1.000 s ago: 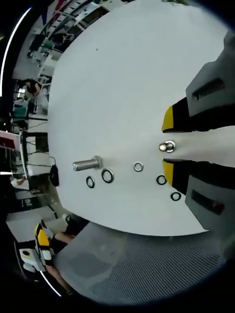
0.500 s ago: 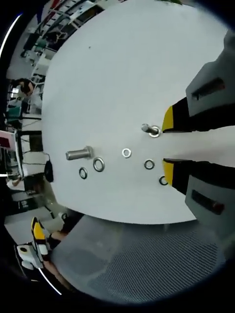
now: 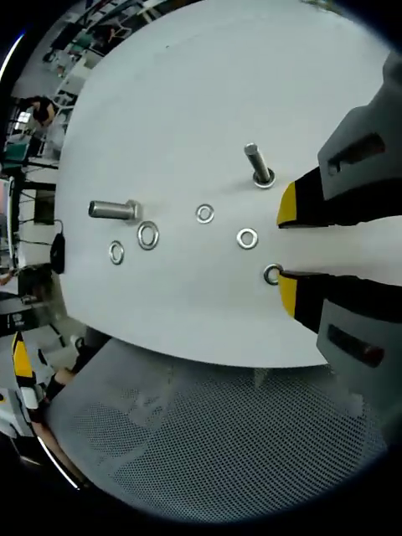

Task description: Place the washer onto the threaded stud by aligning its center hole with the stud, sliding it down to the base, and recovering from edge contact or off-axis alignment until the washer reaches the visible bottom stop.

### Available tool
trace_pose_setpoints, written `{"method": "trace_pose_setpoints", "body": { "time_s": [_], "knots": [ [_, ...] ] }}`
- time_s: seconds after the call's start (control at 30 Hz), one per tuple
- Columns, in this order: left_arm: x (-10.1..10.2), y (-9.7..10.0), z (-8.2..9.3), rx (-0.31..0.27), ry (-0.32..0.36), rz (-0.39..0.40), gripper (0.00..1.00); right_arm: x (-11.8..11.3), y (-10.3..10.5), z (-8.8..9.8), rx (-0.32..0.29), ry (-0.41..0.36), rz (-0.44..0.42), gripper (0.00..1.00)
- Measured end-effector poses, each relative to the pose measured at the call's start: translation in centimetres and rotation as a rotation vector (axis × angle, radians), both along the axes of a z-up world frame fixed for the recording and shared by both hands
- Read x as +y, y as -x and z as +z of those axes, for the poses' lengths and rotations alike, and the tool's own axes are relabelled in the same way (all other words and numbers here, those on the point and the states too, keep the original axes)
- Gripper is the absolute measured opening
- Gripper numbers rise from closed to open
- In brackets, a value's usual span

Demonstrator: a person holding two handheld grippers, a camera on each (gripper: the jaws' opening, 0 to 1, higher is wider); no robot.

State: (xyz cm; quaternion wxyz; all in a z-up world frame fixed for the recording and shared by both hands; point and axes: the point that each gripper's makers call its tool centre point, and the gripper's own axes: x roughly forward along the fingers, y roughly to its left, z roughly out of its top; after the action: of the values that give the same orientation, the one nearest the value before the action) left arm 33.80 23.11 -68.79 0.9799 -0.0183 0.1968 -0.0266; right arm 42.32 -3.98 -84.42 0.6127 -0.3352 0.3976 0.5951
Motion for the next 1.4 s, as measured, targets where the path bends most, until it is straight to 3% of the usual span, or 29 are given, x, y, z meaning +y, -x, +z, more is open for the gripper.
{"method": "trace_pose_setpoints", "body": {
  "time_s": [0.43, 0.73, 1.4],
  "knots": [
    [-0.1, 0.0, -0.1, 0.005, 0.000, -0.003, 0.15, 0.7, 2.0, -1.5, -0.012, 0.079, 0.137, 0.22],
    [-0.1, 0.0, -0.1, 0.005, 0.001, -0.005, 0.15, 0.7, 2.3, -2.3, -0.064, 0.130, 0.213, 0.21],
    [0.0, 0.0, -0.1, 0.003, 0.002, -0.004, 0.15, 0.9, 1.7, -2.2, -0.059, 0.119, 0.175, 0.14]
  ]
}}
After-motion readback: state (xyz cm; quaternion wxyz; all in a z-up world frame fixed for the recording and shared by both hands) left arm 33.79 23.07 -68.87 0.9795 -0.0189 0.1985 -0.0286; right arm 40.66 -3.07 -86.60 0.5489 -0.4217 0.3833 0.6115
